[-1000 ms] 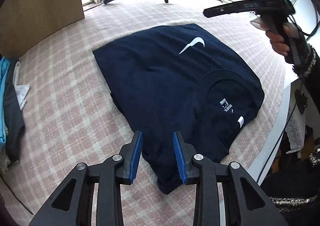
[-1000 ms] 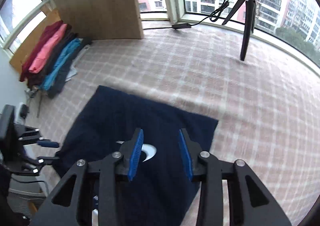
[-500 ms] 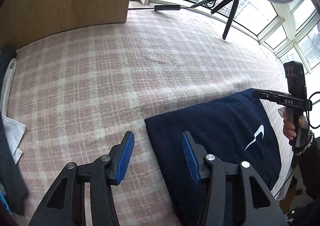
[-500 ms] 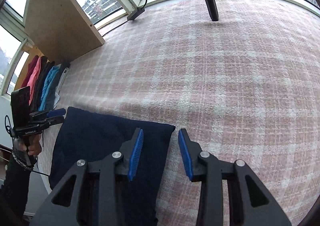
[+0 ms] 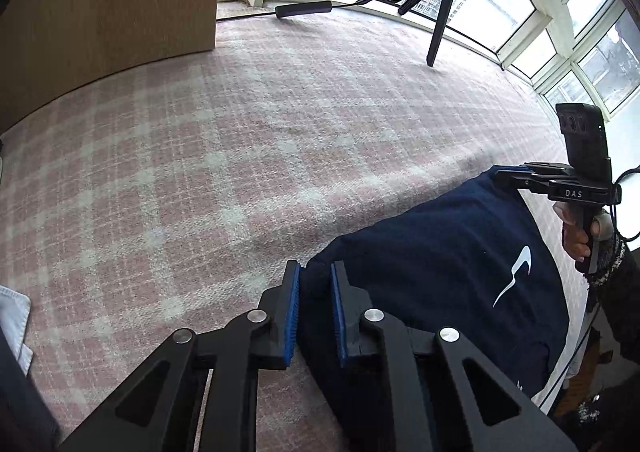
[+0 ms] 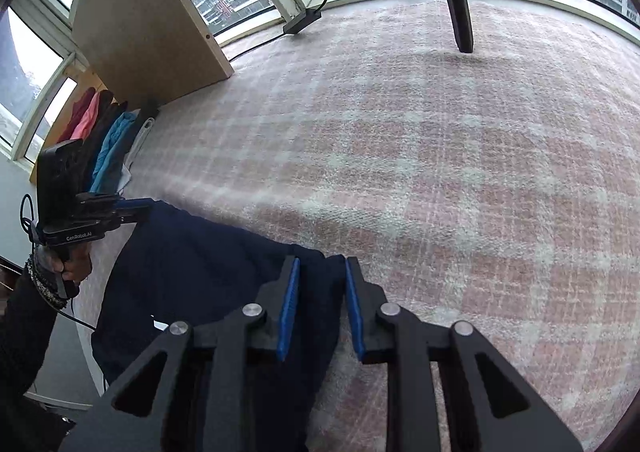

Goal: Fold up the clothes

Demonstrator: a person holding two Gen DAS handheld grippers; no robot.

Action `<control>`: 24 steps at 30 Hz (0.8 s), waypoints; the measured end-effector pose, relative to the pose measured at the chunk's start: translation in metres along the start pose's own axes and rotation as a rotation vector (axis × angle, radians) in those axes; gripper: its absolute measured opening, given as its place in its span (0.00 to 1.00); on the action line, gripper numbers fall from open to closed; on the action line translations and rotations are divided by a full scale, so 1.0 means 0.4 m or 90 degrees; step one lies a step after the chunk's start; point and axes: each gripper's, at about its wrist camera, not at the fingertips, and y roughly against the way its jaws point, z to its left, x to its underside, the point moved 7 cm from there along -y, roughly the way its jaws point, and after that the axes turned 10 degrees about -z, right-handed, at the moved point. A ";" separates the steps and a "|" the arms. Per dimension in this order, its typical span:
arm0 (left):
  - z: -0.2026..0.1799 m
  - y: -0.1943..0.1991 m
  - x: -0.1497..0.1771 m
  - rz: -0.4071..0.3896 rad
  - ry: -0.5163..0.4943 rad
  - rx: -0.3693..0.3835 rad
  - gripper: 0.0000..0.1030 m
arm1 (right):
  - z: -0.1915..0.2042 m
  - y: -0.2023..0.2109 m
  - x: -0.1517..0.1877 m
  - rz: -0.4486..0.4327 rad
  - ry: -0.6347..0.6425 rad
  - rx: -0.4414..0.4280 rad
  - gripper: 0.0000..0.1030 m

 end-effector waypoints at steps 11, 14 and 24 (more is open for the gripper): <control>-0.006 0.015 0.007 -0.023 -0.044 -0.075 0.08 | -0.022 0.020 -0.006 -0.053 -0.054 0.056 0.08; -0.018 0.005 0.004 -0.023 -0.083 -0.113 0.09 | -0.010 0.014 -0.010 -0.040 -0.027 0.090 0.09; -0.037 0.205 0.055 -0.035 -0.068 -0.067 0.19 | 0.217 0.078 -0.027 -0.056 0.106 0.034 0.21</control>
